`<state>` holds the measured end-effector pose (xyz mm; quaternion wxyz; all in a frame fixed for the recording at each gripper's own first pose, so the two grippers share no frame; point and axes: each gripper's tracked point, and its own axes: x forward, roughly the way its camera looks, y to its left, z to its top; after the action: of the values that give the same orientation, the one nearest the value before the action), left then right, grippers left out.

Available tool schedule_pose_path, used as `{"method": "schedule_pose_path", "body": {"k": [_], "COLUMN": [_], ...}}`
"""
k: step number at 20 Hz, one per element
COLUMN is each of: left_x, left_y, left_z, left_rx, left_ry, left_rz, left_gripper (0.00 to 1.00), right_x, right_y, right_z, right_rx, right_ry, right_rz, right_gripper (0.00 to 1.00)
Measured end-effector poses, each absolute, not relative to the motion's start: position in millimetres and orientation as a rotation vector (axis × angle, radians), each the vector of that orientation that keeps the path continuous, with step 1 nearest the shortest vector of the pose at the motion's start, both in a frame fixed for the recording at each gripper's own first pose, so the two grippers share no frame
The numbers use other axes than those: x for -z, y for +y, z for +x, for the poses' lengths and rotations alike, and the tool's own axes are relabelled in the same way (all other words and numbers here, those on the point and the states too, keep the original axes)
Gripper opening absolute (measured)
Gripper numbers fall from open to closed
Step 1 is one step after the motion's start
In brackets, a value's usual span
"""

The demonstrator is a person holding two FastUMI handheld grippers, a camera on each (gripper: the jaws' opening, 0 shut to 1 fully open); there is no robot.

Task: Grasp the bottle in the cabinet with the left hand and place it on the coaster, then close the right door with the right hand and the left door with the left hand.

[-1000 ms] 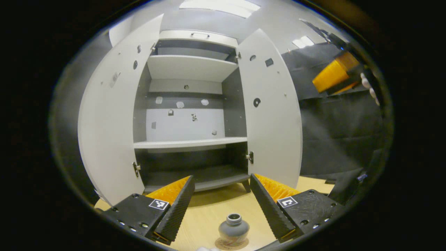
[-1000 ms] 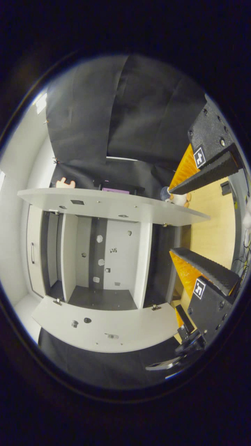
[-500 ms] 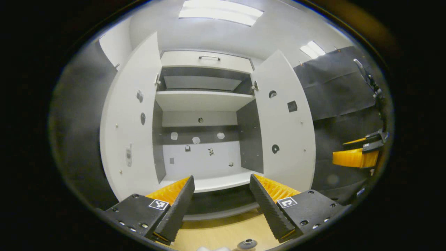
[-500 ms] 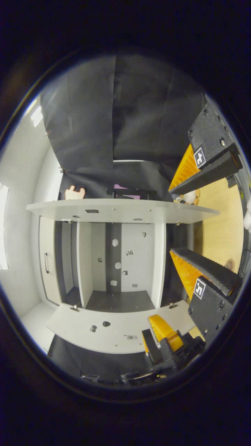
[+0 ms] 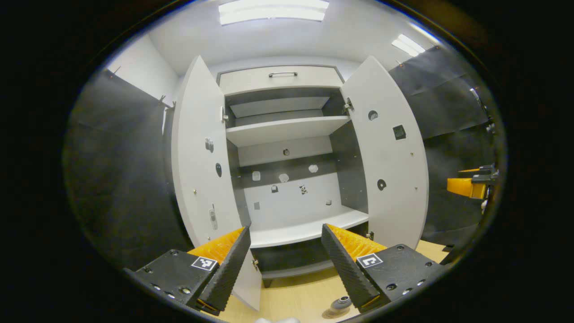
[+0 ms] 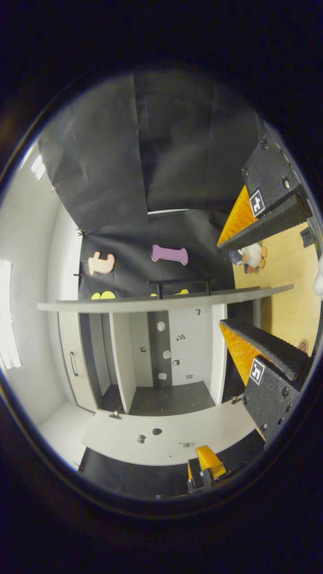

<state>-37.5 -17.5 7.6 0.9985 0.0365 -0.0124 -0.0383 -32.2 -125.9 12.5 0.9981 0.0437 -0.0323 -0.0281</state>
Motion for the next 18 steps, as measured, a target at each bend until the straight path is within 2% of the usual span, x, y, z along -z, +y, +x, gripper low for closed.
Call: {"method": "schedule_pose_path", "body": {"k": [7, 10, 14, 18], "left_x": [3.5, 4.6, 6.0, 10.1], "left_y": [-67.3, -75.7, -75.3, -65.8], "left_z": [-38.6, -43.8, -49.2, -48.8], "left_rx": [0.008, -0.060, -0.122, -0.114], "left_ry": [0.079, 0.096, 0.104, 0.109], "left_rz": [0.004, -0.018, -0.018, -0.027], "left_gripper": [0.97, 0.97, 0.97, 0.97], "right_x": [-12.3, -13.1, -20.9, -36.3], "right_y": [-228.3, -253.1, -247.1, -207.6], "right_z": [24.1, 48.7, 81.4, 100.0], "right_rx": [0.009, -0.029, -0.106, -0.178], "right_ry": [-0.008, 0.008, 0.018, 0.007], "right_rz": [0.112, 0.125, 0.117, 0.107], "right_gripper": [0.99, 0.99, 0.99, 1.00]}}
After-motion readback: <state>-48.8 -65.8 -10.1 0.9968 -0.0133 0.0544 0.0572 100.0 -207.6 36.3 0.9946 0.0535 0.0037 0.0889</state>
